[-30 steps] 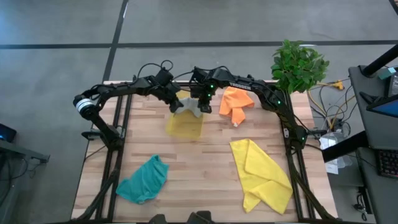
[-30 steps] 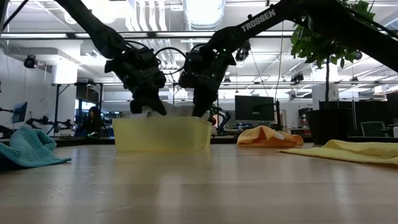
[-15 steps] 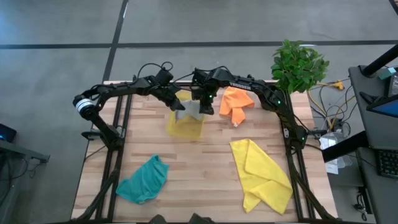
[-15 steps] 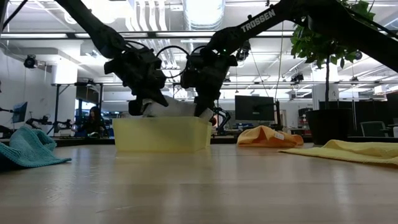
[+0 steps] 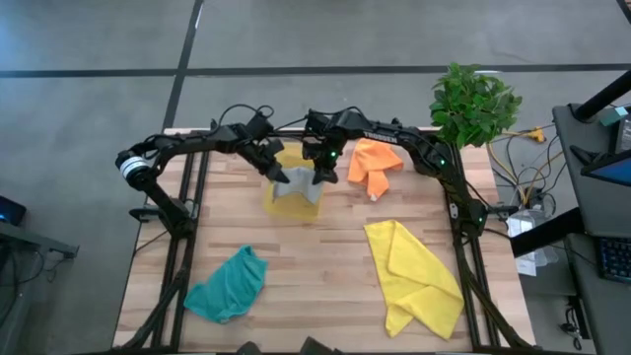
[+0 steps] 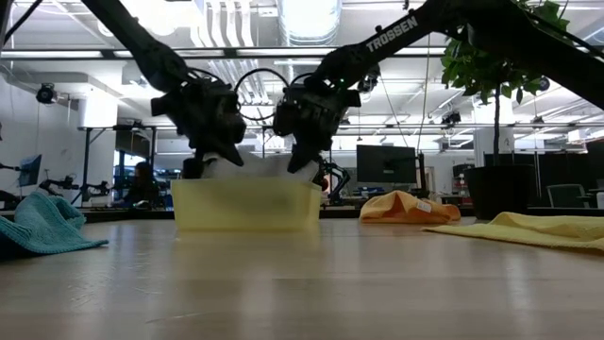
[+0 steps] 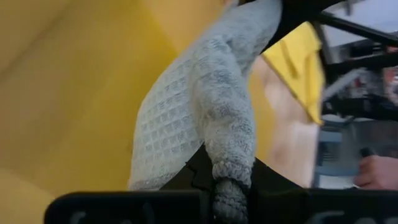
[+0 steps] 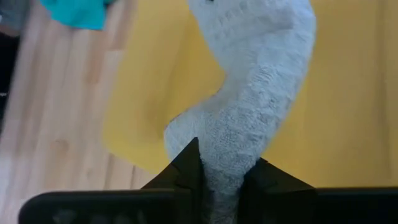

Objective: Fold microfiber towels
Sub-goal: Put the folded gray microfiber cloth into the yellow bin

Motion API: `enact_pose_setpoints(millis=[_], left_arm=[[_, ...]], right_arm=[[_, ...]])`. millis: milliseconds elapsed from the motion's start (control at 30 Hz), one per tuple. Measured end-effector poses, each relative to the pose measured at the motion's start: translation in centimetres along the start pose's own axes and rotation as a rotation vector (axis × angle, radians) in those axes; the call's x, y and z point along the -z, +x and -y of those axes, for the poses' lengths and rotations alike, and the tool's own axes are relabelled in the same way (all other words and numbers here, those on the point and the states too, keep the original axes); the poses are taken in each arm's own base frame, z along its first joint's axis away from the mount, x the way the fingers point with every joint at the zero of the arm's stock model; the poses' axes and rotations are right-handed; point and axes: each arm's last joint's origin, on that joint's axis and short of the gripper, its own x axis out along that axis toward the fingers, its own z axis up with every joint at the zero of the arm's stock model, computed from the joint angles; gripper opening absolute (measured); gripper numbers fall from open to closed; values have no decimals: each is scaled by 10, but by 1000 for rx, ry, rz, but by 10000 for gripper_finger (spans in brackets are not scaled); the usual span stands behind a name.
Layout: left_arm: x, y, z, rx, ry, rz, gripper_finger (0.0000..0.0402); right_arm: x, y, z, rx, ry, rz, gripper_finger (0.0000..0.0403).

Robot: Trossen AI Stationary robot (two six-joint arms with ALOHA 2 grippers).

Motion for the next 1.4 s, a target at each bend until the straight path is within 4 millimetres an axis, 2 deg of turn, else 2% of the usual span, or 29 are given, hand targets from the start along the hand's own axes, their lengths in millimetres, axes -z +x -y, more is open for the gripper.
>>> enact_pose_setpoints(millis=[167, 333, 633, 833, 1100, 1400], left_arm=[[1, 1, -4, -101, -2, 15, 5], [-1, 0, -5, -176, 5, 37, 5], [-6, -1, -7, -258, 34, 95, 5], [-11, -1, -8, -321, 63, 151, 14], [-18, -4, -9, -423, 129, 223, 66], [-25, -10, -6, -535, 273, 235, 183]], right_arm=[[5, 8, 9, 125, 42, -25, 60], [5, 8, 14, 249, 60, -49, 87], [-6, -3, 14, 409, 22, -56, 158], [-18, -17, 10, 479, -36, -44, 188], [-24, -30, 2, 492, -31, -61, 194], [-20, -30, 0, 477, 36, -85, 194]])
